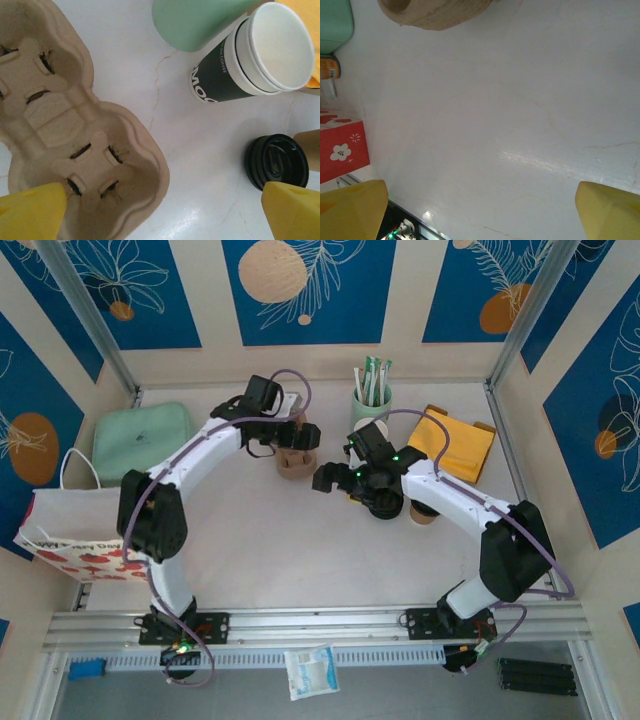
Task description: Pack the takeout coffee
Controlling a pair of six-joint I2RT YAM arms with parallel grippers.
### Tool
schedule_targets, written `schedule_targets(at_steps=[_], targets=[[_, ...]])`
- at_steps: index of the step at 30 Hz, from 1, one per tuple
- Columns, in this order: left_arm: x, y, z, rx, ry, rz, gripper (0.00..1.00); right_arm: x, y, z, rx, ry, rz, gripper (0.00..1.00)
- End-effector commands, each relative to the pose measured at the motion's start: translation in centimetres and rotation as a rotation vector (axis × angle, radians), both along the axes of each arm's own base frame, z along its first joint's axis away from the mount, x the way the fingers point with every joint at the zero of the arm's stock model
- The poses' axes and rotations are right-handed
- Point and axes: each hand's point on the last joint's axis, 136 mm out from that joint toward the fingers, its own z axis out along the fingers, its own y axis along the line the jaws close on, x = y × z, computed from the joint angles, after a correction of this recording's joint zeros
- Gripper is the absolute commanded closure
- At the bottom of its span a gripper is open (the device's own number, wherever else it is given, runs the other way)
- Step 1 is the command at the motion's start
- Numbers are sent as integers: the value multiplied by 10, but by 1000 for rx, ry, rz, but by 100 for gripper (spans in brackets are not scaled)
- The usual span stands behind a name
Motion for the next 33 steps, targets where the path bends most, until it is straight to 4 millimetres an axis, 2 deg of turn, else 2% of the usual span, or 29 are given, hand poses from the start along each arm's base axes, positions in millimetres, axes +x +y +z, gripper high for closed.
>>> schedule_targets(at_steps=[1, 8, 18, 24, 33], targets=[[-3, -9, -2, 16, 26, -60, 1, -4, -5, 3, -27, 9, 7, 3], [-2, -21, -26, 62, 65, -81, 1, -10, -11, 5, -14, 8, -1, 3], [-6, -27, -56, 103, 112, -86, 1, -16, -31, 15, 7, -14, -35, 3], [-22, -26, -65, 134, 135, -123, 1, -22, -39, 18, 16, -28, -47, 3], [-56, -21, -74, 173, 187, -177, 1, -28, -44, 21, 28, -38, -56, 3]])
